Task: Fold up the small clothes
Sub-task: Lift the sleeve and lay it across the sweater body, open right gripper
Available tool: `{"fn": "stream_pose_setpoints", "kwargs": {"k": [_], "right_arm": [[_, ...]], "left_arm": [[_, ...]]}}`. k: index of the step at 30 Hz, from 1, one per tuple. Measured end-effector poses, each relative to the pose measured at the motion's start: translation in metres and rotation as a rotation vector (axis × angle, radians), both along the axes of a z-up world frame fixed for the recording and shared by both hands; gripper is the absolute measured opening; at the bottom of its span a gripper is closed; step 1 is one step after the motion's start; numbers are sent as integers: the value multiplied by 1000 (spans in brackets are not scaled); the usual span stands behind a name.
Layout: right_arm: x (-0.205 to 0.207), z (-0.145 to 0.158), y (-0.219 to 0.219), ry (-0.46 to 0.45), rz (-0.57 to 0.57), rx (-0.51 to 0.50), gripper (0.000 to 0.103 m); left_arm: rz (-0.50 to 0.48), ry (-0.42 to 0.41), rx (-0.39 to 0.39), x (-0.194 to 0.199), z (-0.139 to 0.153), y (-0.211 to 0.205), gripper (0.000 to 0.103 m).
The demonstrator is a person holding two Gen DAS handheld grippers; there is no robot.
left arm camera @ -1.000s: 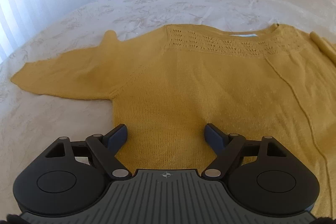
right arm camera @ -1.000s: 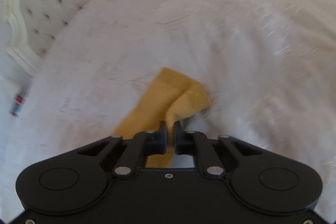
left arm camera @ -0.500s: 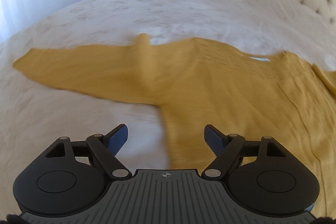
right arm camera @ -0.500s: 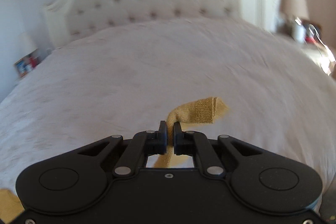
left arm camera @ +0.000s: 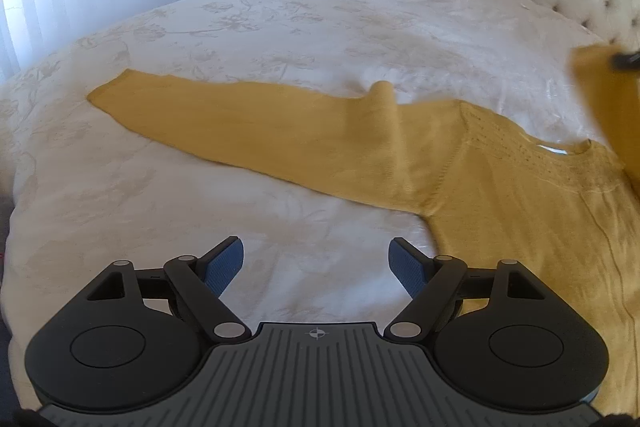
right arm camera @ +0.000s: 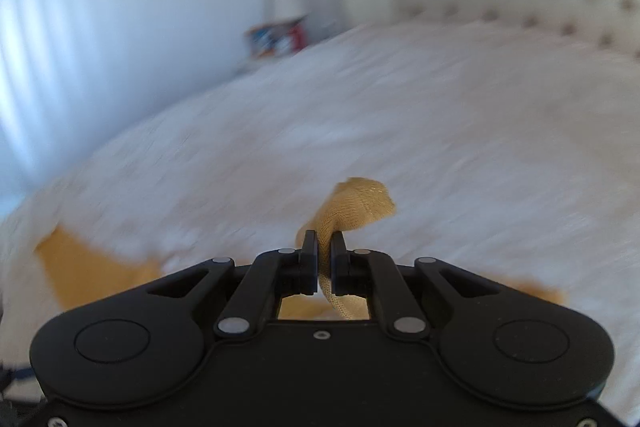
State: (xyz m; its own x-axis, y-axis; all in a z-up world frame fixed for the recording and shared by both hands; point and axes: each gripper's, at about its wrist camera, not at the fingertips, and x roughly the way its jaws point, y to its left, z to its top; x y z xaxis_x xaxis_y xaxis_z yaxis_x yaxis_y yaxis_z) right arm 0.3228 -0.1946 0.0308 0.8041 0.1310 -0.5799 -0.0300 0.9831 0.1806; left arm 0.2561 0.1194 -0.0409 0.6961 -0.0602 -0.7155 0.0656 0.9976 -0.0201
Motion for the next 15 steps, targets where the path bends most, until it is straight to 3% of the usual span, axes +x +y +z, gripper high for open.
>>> {"fn": "stream_pose_setpoints", "kwargs": {"k": [4, 7, 9, 11, 13, 15], "right_arm": [[8, -44, 65, 58, 113, -45, 12], [-1, -67, 95, 80, 190, -116, 22], [-12, -74, 107, 77, 223, -121, 23], [-23, -73, 110, 63, 249, -85, 25], [-34, -70, 99, 40, 250, -66, 36], [-42, -67, 86, 18, 218, -66, 38]], "left_arm": [[16, 20, -28, 1, -3, 8, 79], [18, 17, -39, 0, -2, 12, 79], [18, 15, -43, -1, -1, 12, 79], [16, 13, -49, -2, -1, 12, 79], [14, 12, -55, -3, -1, 12, 79], [12, 13, -57, -3, -2, 10, 79]]}}
